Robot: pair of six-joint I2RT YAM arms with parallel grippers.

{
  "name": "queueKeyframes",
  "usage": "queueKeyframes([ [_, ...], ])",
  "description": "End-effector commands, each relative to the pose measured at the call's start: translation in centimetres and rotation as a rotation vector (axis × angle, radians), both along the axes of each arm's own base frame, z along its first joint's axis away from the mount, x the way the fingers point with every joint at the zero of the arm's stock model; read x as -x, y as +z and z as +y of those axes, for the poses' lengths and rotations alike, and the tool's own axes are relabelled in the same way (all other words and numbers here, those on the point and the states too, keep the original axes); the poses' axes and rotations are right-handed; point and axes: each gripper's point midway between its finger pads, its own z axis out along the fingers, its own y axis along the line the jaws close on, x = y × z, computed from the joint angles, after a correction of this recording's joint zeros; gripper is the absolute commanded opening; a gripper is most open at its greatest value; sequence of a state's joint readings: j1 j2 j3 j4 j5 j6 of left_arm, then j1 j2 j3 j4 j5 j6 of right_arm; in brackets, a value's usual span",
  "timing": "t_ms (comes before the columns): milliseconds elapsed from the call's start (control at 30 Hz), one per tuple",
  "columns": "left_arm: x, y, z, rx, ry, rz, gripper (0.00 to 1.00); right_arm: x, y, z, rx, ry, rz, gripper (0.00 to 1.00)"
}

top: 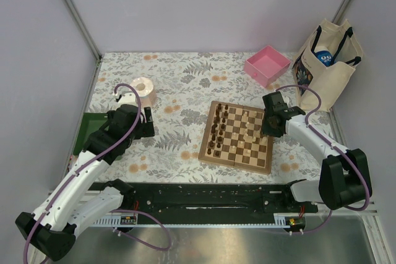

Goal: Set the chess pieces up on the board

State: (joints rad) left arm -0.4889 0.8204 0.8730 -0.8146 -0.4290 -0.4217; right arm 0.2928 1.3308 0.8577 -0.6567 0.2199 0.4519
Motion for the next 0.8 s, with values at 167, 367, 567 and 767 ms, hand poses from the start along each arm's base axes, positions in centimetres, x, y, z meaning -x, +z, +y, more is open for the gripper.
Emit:
queueKeyframes([
  [167,-0.4,0.4,-0.2,0.01,-0.009,-0.022,0.99,-2.0,3.7,0.2,-0.008,0.011,-0.095,0.41],
  [367,-0.4,0.4,-0.2,0.01,-0.009,-0.022,0.99,-3.3,5.1,0.7,-0.014,0.04,-0.127,0.42],
  [567,-0.4,0.4,-0.2,0.008,-0.01,-0.02,0.99,-3.8,4.4,1.5,-0.025,0.097,-0.085,0.42],
  [767,-0.5,0.4,-0.3,0.008,-0.016,-0.017,0.99,-4.1,3.6,1.8,-0.022,0.129,-0.053,0.42],
])
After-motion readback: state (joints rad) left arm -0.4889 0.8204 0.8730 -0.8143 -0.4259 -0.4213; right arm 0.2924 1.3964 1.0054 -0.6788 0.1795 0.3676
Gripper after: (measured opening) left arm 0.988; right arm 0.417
